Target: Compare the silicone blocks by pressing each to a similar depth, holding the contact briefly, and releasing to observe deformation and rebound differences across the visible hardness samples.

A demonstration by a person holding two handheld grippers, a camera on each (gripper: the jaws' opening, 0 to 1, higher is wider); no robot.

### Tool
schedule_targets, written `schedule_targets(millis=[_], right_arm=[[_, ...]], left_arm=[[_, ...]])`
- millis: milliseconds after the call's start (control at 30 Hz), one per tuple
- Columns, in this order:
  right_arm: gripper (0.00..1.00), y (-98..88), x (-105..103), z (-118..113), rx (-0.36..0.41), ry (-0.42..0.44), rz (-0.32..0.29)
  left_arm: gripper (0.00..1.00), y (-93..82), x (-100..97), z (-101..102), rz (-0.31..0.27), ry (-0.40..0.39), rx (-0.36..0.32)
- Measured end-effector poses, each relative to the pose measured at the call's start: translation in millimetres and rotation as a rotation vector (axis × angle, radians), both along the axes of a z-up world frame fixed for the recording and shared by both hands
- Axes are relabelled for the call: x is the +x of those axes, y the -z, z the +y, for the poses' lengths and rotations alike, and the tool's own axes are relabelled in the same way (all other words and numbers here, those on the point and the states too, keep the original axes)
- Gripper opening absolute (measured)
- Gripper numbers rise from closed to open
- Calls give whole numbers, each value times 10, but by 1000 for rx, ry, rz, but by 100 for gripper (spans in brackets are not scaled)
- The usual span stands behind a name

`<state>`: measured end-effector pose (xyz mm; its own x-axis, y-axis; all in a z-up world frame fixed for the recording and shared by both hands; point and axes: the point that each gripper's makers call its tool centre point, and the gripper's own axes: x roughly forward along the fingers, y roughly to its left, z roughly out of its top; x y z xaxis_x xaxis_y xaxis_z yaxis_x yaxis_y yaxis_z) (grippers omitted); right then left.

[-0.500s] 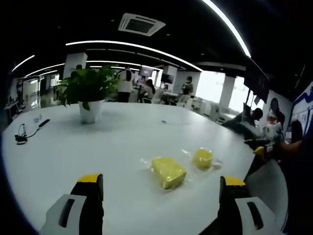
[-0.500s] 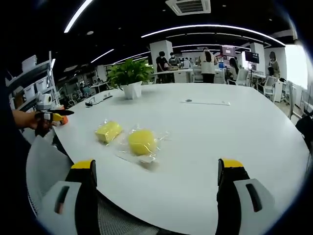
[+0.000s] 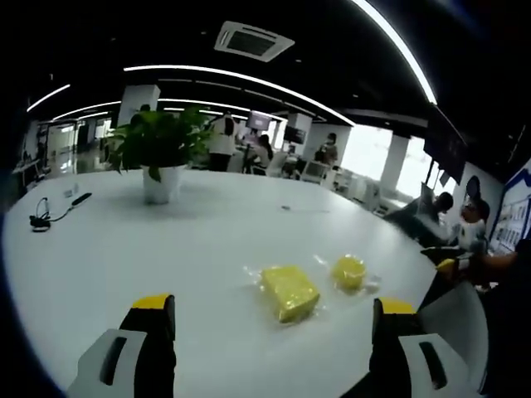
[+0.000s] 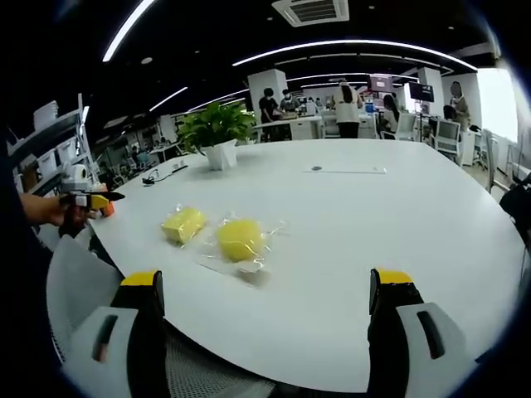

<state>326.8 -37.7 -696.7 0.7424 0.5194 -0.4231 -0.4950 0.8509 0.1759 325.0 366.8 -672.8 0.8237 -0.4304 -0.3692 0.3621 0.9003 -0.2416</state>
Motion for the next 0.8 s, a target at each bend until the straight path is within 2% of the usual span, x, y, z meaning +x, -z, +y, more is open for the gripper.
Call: schedule_targets(millis=[100,167,233,333,433,500,567,800], right_arm=[[96,12,14,-7,-8,-1,2],[96,6,20,4,-7,1,2],[96,11,16,19,-10,-1,4],[96,44,20,24,-16,-9,9],[96,58,53,26,-19,-14,17],[96,55,55,40,-19,-19,19],[96,56,55,49,-19,-24,17],[96,78,19,32,-10,-14,28]], left_arm=[[100,46,-19,-27,2,6,-1],[100,64,-41,-44,-3,17,32],[100,22,-36,-48,-7,4,-19],[100,37,-21,-4,-15,-8,-17],[100,111,-9,2,13,-14,-24],[100,126,-10,-1,24,-19,-9],[100,106,4,30,6,-35,24],[100,107,-11,-10,23,-28,-29]])
